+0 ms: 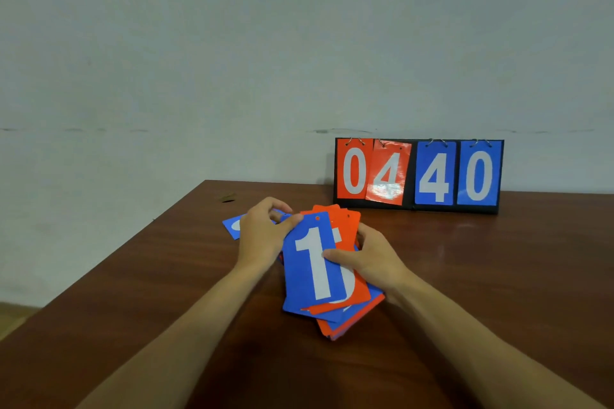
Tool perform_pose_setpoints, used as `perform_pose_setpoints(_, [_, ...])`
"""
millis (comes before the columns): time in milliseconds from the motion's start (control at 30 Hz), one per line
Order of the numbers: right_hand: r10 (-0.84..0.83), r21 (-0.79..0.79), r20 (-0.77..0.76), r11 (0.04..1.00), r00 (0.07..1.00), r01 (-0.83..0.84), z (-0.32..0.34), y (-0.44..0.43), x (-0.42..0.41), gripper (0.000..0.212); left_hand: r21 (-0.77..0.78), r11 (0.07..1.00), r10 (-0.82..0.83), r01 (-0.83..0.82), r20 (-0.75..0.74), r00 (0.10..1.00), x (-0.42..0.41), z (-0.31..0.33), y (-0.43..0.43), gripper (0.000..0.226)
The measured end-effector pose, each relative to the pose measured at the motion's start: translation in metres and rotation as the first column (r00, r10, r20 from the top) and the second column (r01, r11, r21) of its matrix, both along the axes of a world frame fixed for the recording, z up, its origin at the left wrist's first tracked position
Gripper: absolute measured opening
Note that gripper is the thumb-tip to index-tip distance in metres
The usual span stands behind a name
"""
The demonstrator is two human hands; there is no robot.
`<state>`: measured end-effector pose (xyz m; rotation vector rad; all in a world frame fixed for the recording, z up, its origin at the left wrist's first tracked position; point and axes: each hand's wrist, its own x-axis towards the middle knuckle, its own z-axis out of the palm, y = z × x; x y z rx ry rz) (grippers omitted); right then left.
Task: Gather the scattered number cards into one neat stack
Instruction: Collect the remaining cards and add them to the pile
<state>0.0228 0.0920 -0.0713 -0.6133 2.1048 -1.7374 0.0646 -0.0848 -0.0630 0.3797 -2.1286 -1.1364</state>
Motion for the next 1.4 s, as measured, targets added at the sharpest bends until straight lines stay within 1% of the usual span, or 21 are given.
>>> perform_pose_setpoints(67, [-0.038,-0.001,-0.018,0.999,0.999,0.038,-0.002,-0.006,-0.008,0.040,-0.008,1.000,0.021,-0.021,0.002,1.000,-0.006,-0.005,-0.016,0.014])
perform_pose_setpoints(133, [-0.101,-0.040,-0.008,0.994,0.995,0.100,-0.004,-0.007,-0.018,0.041,-0.087,0.995,0.056,-0.047,0.097,0.994,-0.013,-0.012,-0.041,0.019])
perform_pose_setpoints(200, [-0.163,-0.075,-0.006,0.984,0.987,0.162,-0.007,-0.007,-0.027,0.040,-0.304,0.953,0.090,0.006,0.302,0.949,-0.019,-0.023,-0.072,0.033])
perform_pose_setpoints(267, [-0.196,-0.094,-0.001,0.976,0.981,0.195,-0.014,-0.006,-0.034,0.037,-0.532,0.840,0.188,0.104,0.467,0.864,-0.025,-0.031,-0.098,0.054])
perform_pose_setpoints(300, [-0.200,-0.093,0.003,0.976,0.980,0.199,-0.017,-0.005,-0.037,0.035,-0.580,0.803,0.226,0.137,0.509,0.831,-0.028,-0.034,-0.108,0.062])
perform_pose_setpoints(367, [-0.198,-0.071,0.004,0.978,0.980,0.198,-0.022,-0.004,-0.040,0.034,-0.569,0.804,0.236,0.171,0.570,0.787,-0.032,-0.037,-0.119,0.072])
perform_pose_setpoints(433, [-0.192,-0.054,-0.006,0.980,0.981,0.191,-0.025,-0.004,-0.043,0.035,-0.536,0.827,0.212,0.168,0.574,0.791,-0.036,-0.037,-0.124,0.071])
perform_pose_setpoints(600, [-0.198,-0.034,-0.001,0.980,0.980,0.198,-0.026,-0.004,-0.045,0.037,-0.694,0.683,0.260,0.228,0.522,0.813,-0.029,-0.031,-0.112,0.051])
perform_pose_setpoints(700, [-0.216,-0.049,0.018,0.975,0.976,0.217,-0.025,-0.002,-0.042,0.038,-0.759,0.632,0.285,0.155,0.414,0.864,-0.018,-0.026,-0.101,0.031])
perform_pose_setpoints(733, [-0.225,-0.064,0.026,0.972,0.974,0.226,-0.024,0.000,-0.040,0.037,-0.750,0.654,0.268,0.096,0.349,0.898,-0.013,-0.024,-0.097,0.027])
perform_pose_setpoints(800, [-0.249,-0.091,0.036,0.964,0.968,0.251,-0.023,0.003,-0.036,0.038,-0.600,0.799,0.191,-0.041,0.189,0.963,-0.003,-0.017,-0.084,0.025])
perform_pose_setpoints(867, [-0.275,-0.108,0.047,0.954,0.960,0.279,-0.022,0.008,-0.030,0.039,-0.193,0.977,0.096,-0.087,0.040,0.995,0.009,-0.007,-0.066,0.021])
perform_pose_setpoints(900, [-0.283,-0.115,0.052,0.951,0.958,0.287,-0.021,0.012,-0.027,0.039,0.043,0.999,0.031,-0.031,-0.007,0.999,0.013,-0.002,-0.055,0.018])
perform_pose_setpoints(933, [-0.287,-0.121,0.050,0.949,0.957,0.291,-0.020,0.016,-0.024,0.039,0.233,0.971,-0.038,0.045,-0.037,0.999,0.017,0.001,-0.044,0.016])
perform_pose_setpoints(967, [-0.287,-0.132,0.044,0.948,0.957,0.290,-0.018,0.020,-0.020,0.039,0.339,0.935,-0.095,0.099,-0.028,0.995,0.019,0.002,-0.032,0.015])
perform_pose_setpoints(1000, [-0.283,-0.146,0.036,0.947,0.958,0.285,-0.016,0.025,-0.017,0.039,0.383,0.913,-0.149,0.140,-0.005,0.989,0.022,0.002,-0.019,0.014])
perform_pose_setpoints(1033, [-0.273,-0.163,0.027,0.948,0.961,0.274,-0.013,0.030,-0.013,0.039,0.359,0.919,-0.186,0.161,0.037,0.982,0.023,0.000,-0.006,0.013])
perform_pose_setpoints(1133, [-0.220,-0.190,0.002,0.958,0.975,0.216,-0.002,0.048,-0.001,0.037,0.132,0.980,-0.173,0.150,0.182,0.968,0.022,-0.008,0.030,0.012])
perform_pose_setpoints(1167, [-0.207,-0.198,-0.005,0.959,0.978,0.202,0.001,0.055,0.002,0.037,0.099,0.986,-0.155,0.136,0.215,0.964,0.022,-0.010,0.042,0.014])
perform_pose_setpoints(1267, [-0.208,-0.230,-0.030,0.953,0.978,0.196,0.008,0.076,0.007,0.039,0.150,0.983,-0.135,0.101,0.236,0.962,0.021,-0.013,0.073,0.020])
perform_pose_setpoints(1400, [-0.254,-0.249,-0.156,0.945,0.954,0.211,0.014,0.102,0.009,0.040,0.195,0.958,-0.251,0.211,0.210,0.945,0.014,-0.012,0.110,0.029])
